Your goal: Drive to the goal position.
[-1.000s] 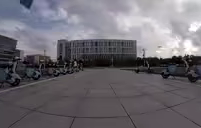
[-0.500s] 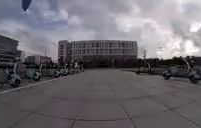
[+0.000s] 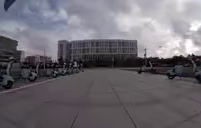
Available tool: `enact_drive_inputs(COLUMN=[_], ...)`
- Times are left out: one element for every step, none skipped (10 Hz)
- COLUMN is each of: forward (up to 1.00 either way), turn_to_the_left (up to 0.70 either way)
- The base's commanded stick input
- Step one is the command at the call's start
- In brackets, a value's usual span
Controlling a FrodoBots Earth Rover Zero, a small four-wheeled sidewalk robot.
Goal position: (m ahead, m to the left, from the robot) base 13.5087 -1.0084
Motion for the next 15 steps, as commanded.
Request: enact_drive_inputs(forward=[0.7, 0.7, 0.7, 0.7, 0.7, 0.7, 0.7, 0.7, 0.7, 0.7, 0.7, 0.7, 0.7, 0.7, 0.7], turn_to_the_left=[0.0, 0.0, 0.0, 0.0, 0.0, 0.0, 0.0, 0.0, 0.0, 0.0, 0.0, 0.0, 0.0, 0.0, 0.0])
